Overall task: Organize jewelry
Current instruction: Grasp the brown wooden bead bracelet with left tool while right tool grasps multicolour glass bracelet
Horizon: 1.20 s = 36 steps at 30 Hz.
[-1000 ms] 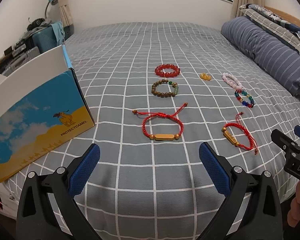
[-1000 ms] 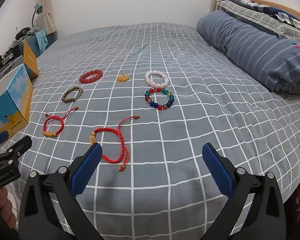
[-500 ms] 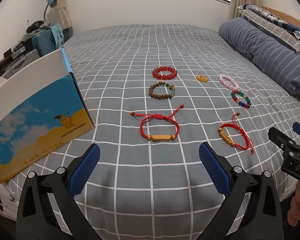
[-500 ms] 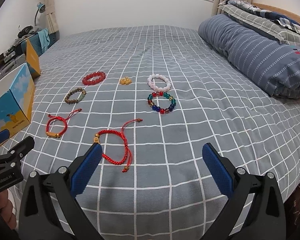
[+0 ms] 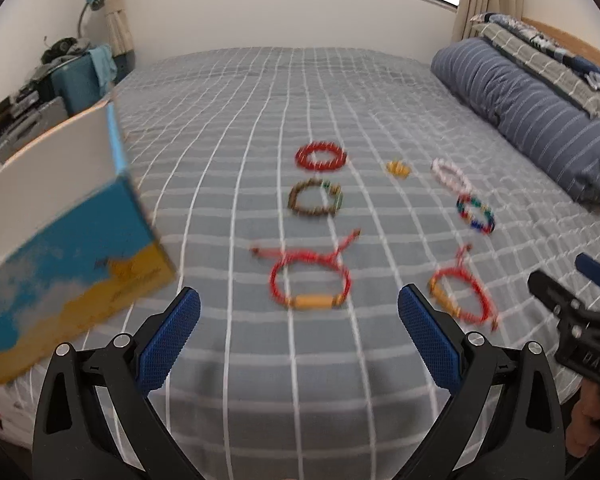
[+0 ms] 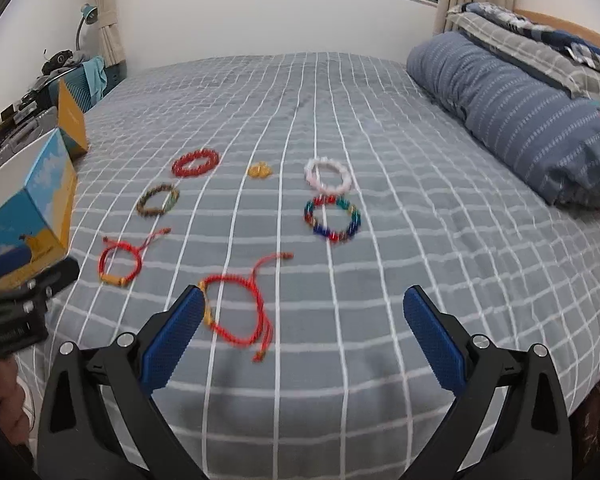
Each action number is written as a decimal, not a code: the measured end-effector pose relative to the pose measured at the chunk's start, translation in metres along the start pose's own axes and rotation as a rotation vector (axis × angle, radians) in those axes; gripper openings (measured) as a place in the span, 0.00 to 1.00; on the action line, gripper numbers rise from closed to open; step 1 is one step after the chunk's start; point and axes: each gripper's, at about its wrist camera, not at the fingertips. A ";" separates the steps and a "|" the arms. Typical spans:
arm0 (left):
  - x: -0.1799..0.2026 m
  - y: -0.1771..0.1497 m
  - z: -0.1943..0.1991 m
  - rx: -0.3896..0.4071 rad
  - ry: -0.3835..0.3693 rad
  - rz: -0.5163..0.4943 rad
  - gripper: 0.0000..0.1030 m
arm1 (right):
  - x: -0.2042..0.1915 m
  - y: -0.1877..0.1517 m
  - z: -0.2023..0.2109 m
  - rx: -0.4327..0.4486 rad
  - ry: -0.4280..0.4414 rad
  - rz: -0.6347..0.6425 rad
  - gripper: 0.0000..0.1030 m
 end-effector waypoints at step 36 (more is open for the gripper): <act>-0.034 0.083 -0.167 -0.213 -0.156 0.037 0.29 | -0.006 0.064 -0.175 -0.303 0.030 0.003 0.28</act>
Point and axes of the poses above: each gripper's, at about its wrist camera, not at the fingertips, and z roughly against the way its jaws point, x to its right, y to its top, and after that the axes turned 11 degrees about -y, right-handed
